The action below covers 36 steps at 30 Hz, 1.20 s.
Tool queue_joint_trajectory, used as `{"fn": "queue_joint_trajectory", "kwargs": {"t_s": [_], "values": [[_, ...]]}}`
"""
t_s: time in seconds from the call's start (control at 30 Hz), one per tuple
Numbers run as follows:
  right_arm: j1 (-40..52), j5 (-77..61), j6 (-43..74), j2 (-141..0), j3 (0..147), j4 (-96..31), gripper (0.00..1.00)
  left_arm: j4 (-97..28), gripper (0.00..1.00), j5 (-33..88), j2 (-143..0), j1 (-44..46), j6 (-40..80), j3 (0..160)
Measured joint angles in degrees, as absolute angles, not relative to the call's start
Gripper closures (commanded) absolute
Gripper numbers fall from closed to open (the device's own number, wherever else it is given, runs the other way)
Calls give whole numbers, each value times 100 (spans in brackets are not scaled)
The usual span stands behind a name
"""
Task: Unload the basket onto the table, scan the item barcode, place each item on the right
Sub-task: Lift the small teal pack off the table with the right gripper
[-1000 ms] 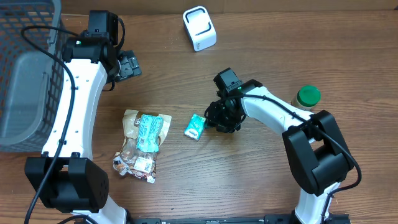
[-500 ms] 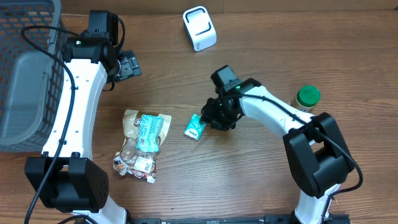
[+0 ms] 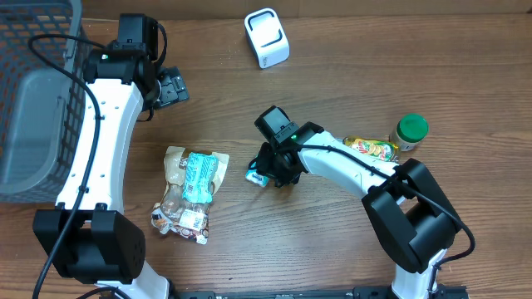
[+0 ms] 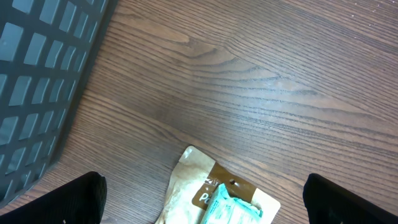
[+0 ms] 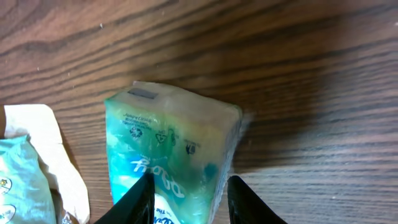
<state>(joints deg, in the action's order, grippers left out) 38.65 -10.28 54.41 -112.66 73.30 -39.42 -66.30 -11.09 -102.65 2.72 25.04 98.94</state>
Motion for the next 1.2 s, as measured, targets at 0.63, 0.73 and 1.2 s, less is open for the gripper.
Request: {"fn": "queue_joint_trajectory", "kwargs": {"t_s": [0.63, 0.73, 1.2], "values": [[3533, -1022, 5249, -11045, 7325, -3861, 69, -6628, 1, -1109, -10265, 272, 2502, 9894], [3546, -1022, 5249, -11045, 7325, -3854, 69, -6628, 0, -1109, -10265, 272, 2502, 9894], [3760, -941, 5743, -11107, 7325, -3848, 74, -6630, 0, -1109, -10265, 272, 2504, 9894]]}}
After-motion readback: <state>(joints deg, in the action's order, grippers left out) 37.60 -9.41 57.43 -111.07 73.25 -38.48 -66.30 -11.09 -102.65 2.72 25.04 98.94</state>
